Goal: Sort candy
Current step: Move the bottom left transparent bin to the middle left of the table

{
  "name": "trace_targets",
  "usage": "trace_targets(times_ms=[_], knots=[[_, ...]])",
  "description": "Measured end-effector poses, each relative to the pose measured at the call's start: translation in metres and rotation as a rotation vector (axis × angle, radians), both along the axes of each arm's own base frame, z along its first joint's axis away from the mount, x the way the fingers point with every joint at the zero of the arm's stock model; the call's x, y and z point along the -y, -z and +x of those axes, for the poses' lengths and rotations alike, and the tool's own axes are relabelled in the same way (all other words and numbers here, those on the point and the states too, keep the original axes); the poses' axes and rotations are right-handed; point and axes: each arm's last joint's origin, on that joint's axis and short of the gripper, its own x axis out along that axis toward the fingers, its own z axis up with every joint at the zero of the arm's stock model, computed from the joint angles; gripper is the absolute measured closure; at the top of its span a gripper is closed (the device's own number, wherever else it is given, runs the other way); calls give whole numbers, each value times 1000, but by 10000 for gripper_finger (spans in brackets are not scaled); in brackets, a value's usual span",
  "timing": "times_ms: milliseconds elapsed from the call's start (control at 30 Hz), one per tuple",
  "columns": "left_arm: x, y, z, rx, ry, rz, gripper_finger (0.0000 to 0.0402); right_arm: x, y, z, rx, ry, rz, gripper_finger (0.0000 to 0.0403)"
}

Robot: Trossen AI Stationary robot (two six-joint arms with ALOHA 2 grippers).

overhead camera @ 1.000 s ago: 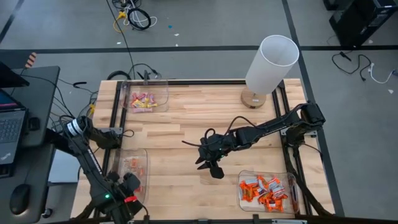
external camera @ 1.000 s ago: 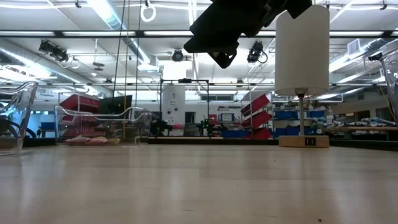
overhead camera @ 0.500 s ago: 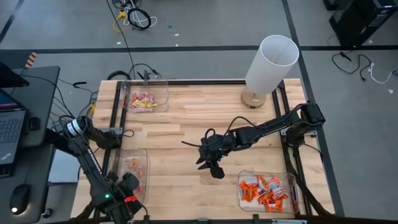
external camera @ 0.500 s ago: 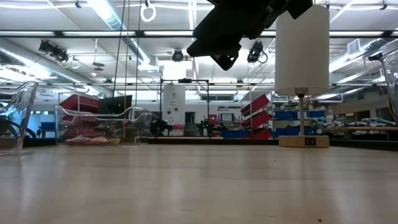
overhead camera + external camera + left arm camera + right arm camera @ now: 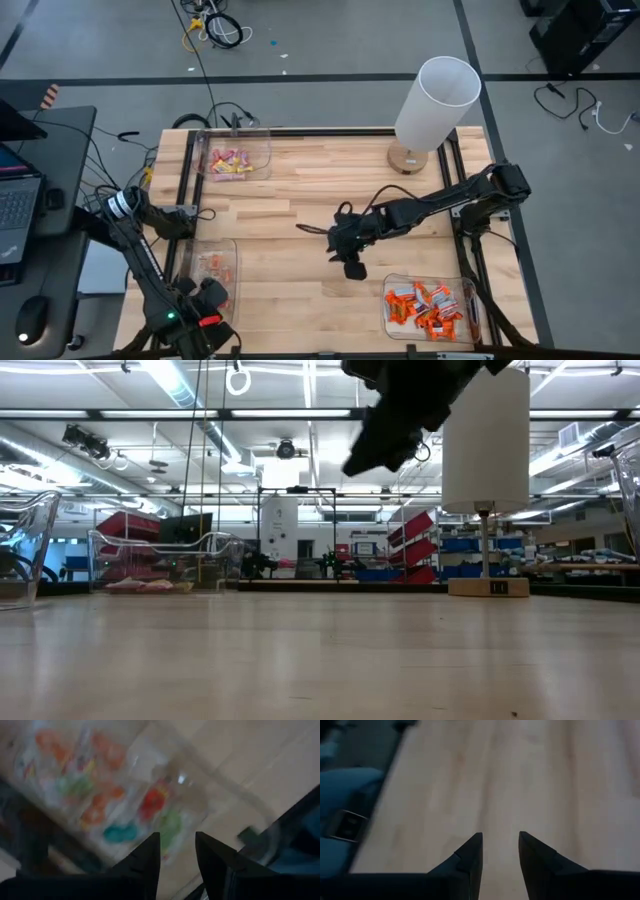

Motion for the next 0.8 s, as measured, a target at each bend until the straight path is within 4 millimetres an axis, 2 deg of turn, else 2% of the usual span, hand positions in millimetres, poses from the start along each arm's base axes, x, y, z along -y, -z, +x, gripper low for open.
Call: trace_targets(times_ms=[300,433,600,800], knots=[[3,-25,12,322,107,127,275,17,-33,-51,-165,207,-179,291],[3,-33,16,434,177,210,275,26,-40,-74,-261,326,-286,291],[2,-36,19,516,215,289,275,33,-47,-98,-364,443,-337,291],[2,-37,20,554,245,334,275,34,-54,-113,-399,483,-326,291]])
